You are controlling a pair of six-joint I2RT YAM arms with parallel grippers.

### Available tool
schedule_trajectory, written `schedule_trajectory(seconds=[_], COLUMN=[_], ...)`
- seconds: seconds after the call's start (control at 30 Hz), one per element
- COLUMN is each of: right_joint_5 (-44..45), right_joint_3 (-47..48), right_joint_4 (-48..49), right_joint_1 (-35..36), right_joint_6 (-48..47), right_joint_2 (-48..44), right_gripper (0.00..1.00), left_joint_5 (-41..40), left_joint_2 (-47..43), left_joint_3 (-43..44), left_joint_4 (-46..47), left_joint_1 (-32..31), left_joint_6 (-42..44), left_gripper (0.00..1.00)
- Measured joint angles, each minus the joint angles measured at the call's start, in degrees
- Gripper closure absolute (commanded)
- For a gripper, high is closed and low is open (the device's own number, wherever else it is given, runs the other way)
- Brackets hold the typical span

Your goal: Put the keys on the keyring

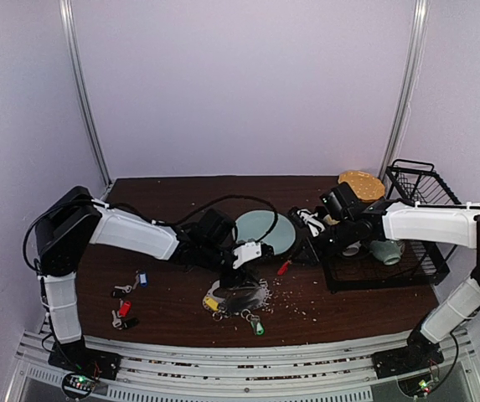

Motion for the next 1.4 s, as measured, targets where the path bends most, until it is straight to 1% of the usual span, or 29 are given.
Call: schedule_trajectory(seconds=[0.2, 0.37, 0.47, 0.53, 0.57, 0.6, 0.77, 0.97, 1.2, 1.27, 1.37, 1.4], right_joint_5=[0.3, 0.4, 0.4, 0.3, 0.3, 0.3, 0.3, 0.3, 0.3, 0.3, 0.3, 0.3], right_joint_3=[-1.4, -1.6, -1.7, -1.8, -1.9, -1.9, -2.5, -3.5, -3.6, -3.7, -3.8, -3.9], right_joint_4=[0.0, 0.0, 0.0, 0.1, 0.0, 0.0, 0.4, 0.5, 0.9, 0.9, 0.9, 0.9], right_joint_1=[-0.5, -0.6, -0.6, -0.6, -0.6, -0.6, -0.7, -1.0, -1.0, -1.0, -1.0, -1.0], right_joint_6=[-0.1, -0.3, -0.5, -0.6, -0.6, -0.6, -0.6, -0.6, -0.6, -0.6, -0.6, -0.6], right_joint_2=[-0.5, -0.5, -0.5, -0.5, -0.5, -0.5, -0.6, -1.6, -1.6, -1.6, -1.6, -1.6], right_gripper=[1.0, 1.0, 1.0, 1.0, 1.0, 1.0, 1.0, 1.0, 1.0, 1.0, 1.0, 1.0], left_joint_5=[-1.8, -0.3, 2.6, 5.7, 7.1, 8.5, 11.7, 12.6, 11.6, 10.7, 9.6, 9.4], left_joint_2=[5.5, 6.6, 4.7, 3.1, 3.1, 3.2, 5.9, 8.0, 10.9, 11.0, 11.0, 11.0], left_joint_3=[4.6, 6.3, 3.3, 1.8, 2.0, 3.2, 10.3, 11.4, 12.1, 12.1, 12.6, 12.8], left_joint_4=[-0.2, -0.6, -0.1, -1.1, -1.8, -3.4, -8.6, -12.1, -14.3, -14.2, -14.3, -14.4], left_joint_1=[1.0, 0.8, 0.5, 0.2, 0.0, -0.2, -0.8, -1.3, -2.4, -2.6, -2.7, -2.8], left_joint_6=[-5.7, -6.8, -4.5, -1.9, -0.6, 1.3, 8.3, 13.1, 14.1, 14.1, 14.1, 14.1], left_gripper=[0.58, 0.58, 0.6, 0.67, 0.7, 0.72, 0.72, 0.72, 0.76, 0.8, 0.96, 1.0])
